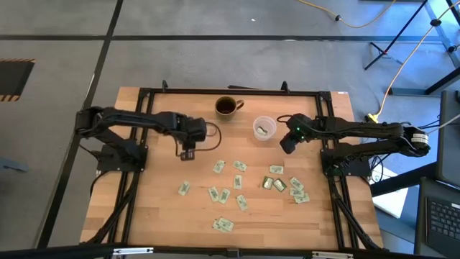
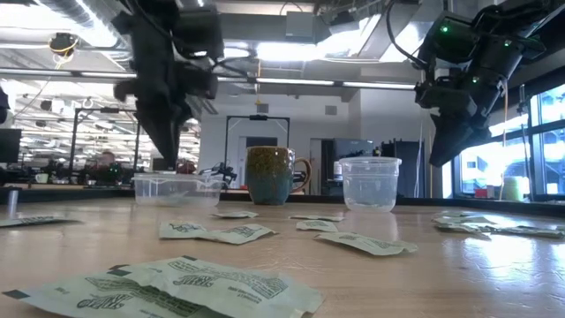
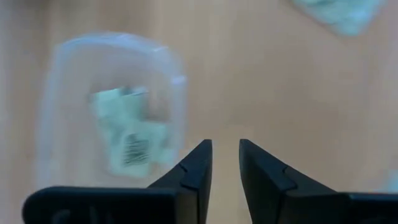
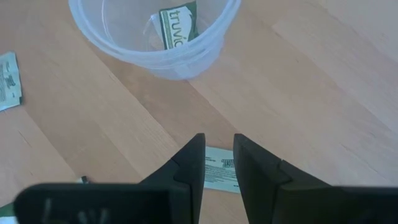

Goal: Pick and place Stevia / Truvia into bins
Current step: Put the light green stevia packet into the left transparent container

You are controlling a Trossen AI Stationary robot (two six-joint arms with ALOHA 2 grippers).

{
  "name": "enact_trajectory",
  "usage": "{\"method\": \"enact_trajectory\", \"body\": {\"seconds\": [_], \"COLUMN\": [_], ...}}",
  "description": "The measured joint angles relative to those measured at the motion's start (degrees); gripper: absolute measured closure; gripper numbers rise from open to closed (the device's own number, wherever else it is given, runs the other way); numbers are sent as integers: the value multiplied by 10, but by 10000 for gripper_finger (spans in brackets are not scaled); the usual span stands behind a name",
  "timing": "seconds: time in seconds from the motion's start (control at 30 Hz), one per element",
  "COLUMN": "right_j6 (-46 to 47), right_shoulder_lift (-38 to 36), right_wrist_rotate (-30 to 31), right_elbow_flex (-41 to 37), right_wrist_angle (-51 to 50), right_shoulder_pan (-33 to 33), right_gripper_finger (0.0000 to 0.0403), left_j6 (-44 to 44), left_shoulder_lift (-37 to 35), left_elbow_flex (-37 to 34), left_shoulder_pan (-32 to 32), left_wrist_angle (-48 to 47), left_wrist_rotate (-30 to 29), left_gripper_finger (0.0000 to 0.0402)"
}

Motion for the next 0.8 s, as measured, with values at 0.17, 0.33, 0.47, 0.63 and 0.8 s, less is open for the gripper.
{"method": "enact_trajectory", "body": {"seconds": [0.17,0.33,0.47,0.63,0.8], "right_j6": [0,0,0,0,0], "right_shoulder_lift": [0,0,0,0,0], "right_wrist_rotate": [0,0,0,0,0], "right_elbow_flex": [0,0,0,0,0], "right_wrist_angle": [0,1,2,4,8], "right_shoulder_pan": [0,0,0,0,0], "right_gripper_finger": [315,315,315,315,315], "left_j6": [-30,-65,-109,-160,-184], "left_shoulder_lift": [-2,-2,-2,-2,-3], "left_elbow_flex": [0,0,0,-2,-35], "left_shoulder_pan": [-78,-147,-193,-244,-286], "left_wrist_angle": [9,28,39,66,108], "left_wrist_rotate": [12,6,6,4,4], "left_gripper_finger": [328,325,323,327,333]}}
